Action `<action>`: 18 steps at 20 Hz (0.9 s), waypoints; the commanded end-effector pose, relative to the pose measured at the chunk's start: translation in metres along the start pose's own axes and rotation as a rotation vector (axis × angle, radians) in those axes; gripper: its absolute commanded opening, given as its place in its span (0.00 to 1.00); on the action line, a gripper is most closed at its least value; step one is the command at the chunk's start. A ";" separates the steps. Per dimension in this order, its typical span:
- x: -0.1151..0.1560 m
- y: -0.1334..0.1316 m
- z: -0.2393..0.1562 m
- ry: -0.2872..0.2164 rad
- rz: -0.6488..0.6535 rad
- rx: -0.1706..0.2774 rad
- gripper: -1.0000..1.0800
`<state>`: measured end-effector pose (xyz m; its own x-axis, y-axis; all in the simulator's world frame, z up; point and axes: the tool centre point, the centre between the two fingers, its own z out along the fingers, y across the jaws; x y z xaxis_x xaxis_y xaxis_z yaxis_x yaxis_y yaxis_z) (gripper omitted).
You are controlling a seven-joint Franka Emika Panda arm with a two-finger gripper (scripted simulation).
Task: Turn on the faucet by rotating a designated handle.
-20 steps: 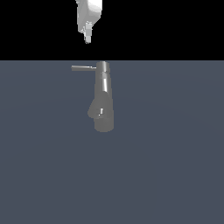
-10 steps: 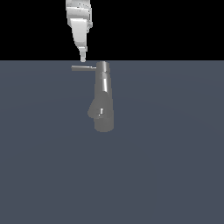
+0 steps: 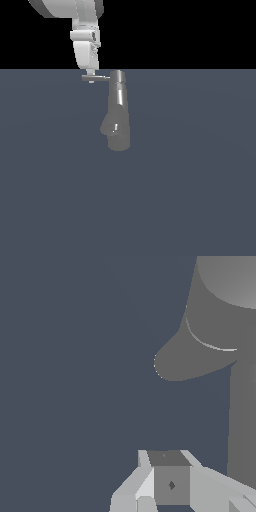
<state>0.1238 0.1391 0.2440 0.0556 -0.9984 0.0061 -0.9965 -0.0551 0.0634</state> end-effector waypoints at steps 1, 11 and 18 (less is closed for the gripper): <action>-0.002 -0.003 0.005 0.003 0.018 0.002 0.00; -0.004 0.000 0.006 0.004 0.025 0.001 0.00; -0.005 0.016 0.000 0.004 0.025 0.001 0.00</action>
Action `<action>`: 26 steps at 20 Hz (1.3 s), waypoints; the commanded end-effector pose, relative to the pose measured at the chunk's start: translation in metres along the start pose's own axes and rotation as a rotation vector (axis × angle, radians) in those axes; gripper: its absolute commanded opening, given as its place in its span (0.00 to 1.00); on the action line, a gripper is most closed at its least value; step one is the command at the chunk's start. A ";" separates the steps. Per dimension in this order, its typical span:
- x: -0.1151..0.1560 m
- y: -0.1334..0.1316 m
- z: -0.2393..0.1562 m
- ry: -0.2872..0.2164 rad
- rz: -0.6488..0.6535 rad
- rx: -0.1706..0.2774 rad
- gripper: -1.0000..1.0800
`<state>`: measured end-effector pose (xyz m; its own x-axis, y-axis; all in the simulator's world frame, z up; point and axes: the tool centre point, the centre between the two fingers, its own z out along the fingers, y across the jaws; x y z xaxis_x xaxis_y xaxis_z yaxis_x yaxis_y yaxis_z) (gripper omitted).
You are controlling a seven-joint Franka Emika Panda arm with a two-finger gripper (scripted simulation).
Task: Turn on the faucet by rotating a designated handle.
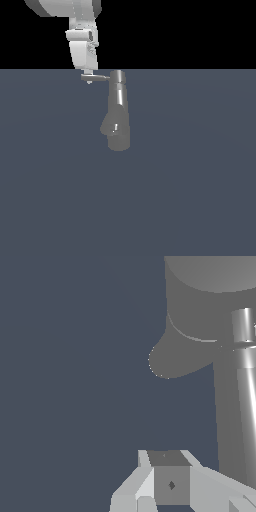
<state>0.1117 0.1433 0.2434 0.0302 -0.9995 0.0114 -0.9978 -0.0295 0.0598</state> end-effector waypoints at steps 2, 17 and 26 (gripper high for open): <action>0.000 0.010 -0.004 0.000 0.000 -0.002 0.00; 0.000 0.050 -0.021 0.000 0.000 -0.002 0.00; 0.011 0.062 -0.031 0.001 0.011 0.010 0.00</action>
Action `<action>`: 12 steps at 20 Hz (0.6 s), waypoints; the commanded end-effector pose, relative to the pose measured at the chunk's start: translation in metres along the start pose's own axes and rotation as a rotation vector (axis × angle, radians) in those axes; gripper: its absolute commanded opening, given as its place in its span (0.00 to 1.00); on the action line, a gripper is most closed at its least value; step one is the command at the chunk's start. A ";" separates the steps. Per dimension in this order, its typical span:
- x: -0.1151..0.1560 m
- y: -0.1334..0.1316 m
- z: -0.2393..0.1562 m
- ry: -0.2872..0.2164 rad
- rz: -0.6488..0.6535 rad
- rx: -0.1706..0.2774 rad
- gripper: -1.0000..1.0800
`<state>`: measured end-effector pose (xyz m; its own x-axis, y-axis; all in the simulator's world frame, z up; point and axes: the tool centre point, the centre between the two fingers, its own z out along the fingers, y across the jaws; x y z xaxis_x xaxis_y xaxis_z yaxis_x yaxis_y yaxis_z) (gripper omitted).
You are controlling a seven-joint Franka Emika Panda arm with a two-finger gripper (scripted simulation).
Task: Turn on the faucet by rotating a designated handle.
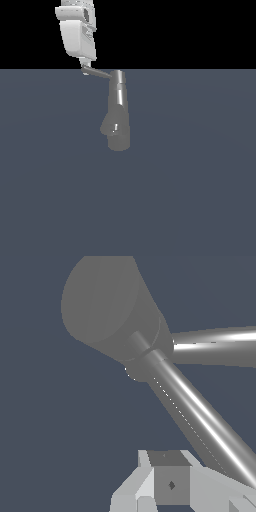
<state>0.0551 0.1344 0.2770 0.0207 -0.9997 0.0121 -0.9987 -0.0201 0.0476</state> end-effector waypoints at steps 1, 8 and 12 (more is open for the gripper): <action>0.006 0.006 -0.002 0.001 0.001 -0.003 0.00; 0.021 0.024 -0.008 0.001 -0.002 -0.006 0.00; 0.031 0.035 -0.012 0.000 -0.004 -0.008 0.00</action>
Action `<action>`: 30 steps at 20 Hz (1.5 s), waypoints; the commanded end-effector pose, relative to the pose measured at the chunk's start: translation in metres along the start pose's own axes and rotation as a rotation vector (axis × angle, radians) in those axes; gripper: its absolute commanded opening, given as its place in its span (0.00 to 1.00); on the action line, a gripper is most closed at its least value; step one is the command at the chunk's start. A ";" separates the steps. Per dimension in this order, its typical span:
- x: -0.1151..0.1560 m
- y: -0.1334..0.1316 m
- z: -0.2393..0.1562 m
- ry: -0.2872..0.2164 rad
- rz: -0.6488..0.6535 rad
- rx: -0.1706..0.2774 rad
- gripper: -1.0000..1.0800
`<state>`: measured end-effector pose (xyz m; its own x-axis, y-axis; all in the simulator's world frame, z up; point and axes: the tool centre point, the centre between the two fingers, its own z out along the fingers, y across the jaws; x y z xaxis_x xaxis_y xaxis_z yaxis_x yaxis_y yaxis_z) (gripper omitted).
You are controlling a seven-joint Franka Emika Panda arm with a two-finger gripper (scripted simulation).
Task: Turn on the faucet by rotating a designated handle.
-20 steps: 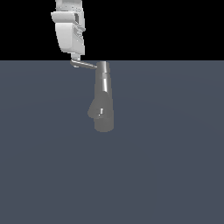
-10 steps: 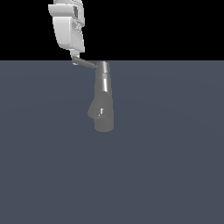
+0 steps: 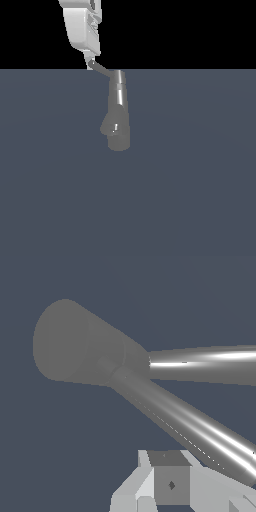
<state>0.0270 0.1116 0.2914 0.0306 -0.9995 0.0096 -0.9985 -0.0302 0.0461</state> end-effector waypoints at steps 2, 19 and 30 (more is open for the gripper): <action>0.013 0.012 -0.001 0.002 0.005 -0.011 0.00; 0.080 0.032 -0.008 0.002 -0.001 -0.013 0.00; 0.103 0.025 -0.006 -0.002 -0.035 -0.011 0.00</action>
<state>0.0028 0.0173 0.3050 0.0745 -0.9972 0.0048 -0.9960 -0.0741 0.0503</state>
